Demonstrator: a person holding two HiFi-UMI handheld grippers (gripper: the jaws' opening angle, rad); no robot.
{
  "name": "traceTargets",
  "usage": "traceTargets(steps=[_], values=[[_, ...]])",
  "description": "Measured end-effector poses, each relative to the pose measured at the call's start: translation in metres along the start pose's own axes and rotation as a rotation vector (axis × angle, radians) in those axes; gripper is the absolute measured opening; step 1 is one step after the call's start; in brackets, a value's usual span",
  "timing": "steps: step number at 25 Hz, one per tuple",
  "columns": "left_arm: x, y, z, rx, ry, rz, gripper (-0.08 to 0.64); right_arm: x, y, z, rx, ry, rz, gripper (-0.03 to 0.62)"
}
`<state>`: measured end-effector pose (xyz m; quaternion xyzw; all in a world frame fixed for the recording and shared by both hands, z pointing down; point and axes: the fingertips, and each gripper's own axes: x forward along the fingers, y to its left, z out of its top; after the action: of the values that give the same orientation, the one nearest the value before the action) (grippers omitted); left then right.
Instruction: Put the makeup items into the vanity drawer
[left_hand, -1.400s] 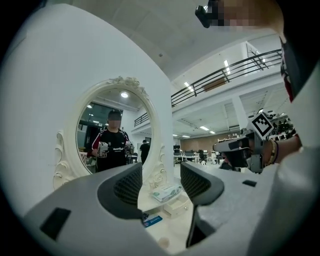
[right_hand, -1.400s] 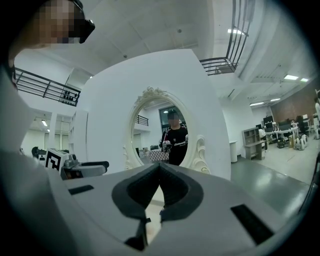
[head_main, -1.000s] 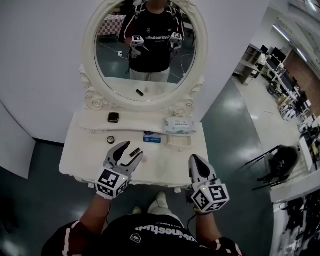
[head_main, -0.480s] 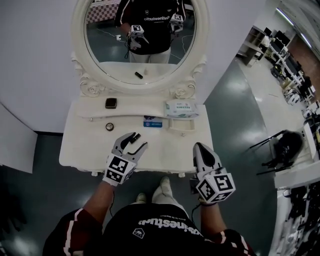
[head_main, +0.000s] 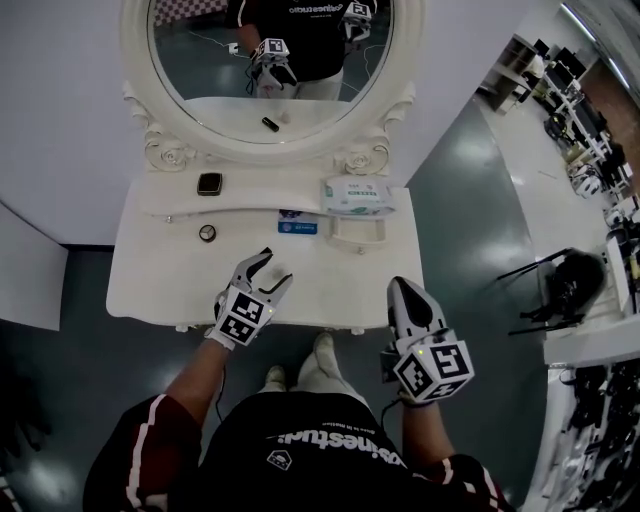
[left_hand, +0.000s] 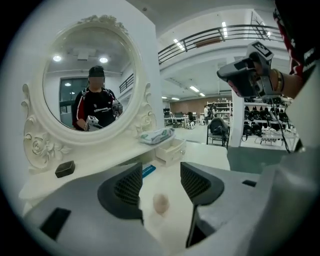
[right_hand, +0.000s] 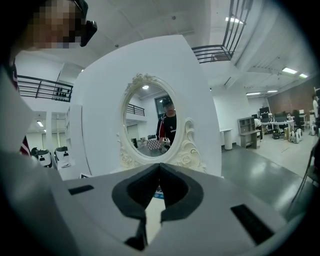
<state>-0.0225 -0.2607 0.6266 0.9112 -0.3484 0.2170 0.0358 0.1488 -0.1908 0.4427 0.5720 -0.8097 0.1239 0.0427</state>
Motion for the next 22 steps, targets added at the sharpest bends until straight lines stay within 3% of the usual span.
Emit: traceTargets(steps=[4, 11, 22], values=[[0.02, -0.004, -0.019, 0.031, 0.05, -0.008, 0.227, 0.001, -0.007, -0.004, 0.003, 0.017, -0.002, 0.003], [0.047, -0.005, -0.056, 0.012, 0.155, -0.009, 0.227, 0.002, -0.016, -0.008, -0.006, 0.045, -0.001, 0.003], [0.074, -0.001, -0.092, -0.117, 0.239, 0.025, 0.227, 0.005, -0.03, -0.015, -0.016, 0.073, -0.005, 0.003]])
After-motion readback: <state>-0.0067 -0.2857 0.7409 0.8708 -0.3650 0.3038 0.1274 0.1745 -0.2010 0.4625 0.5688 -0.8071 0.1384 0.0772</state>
